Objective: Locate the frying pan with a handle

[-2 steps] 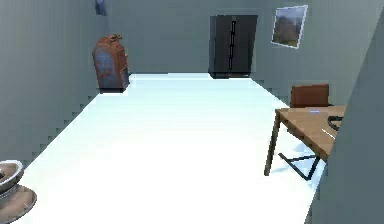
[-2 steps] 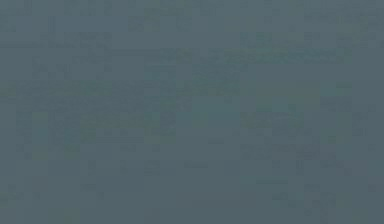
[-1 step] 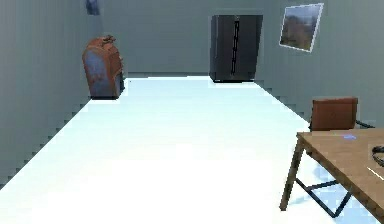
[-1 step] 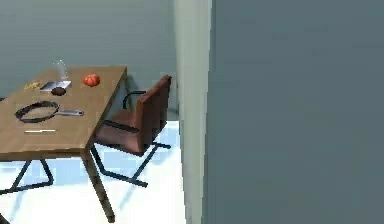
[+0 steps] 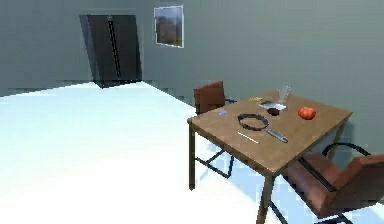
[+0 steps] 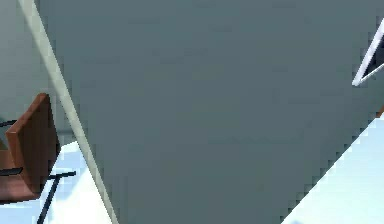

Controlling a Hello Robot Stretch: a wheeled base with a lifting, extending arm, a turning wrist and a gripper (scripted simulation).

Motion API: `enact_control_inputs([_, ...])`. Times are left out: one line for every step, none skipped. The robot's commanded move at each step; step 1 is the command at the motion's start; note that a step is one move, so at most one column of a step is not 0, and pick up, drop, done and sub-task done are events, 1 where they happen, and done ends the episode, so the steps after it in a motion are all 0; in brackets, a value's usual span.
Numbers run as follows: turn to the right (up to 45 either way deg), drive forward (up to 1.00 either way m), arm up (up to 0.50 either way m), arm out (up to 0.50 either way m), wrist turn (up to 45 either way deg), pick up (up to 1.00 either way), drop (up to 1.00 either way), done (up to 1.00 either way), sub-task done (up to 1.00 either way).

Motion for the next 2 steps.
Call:
enact_control_inputs([3.0,0.00,0.00,0.00,0.0,0.00,0.00,0.00,0.00])
enact_control_inputs([0.0,0.20,0.00,0.00,0.0,0.00,0.00,0.00,0.00])
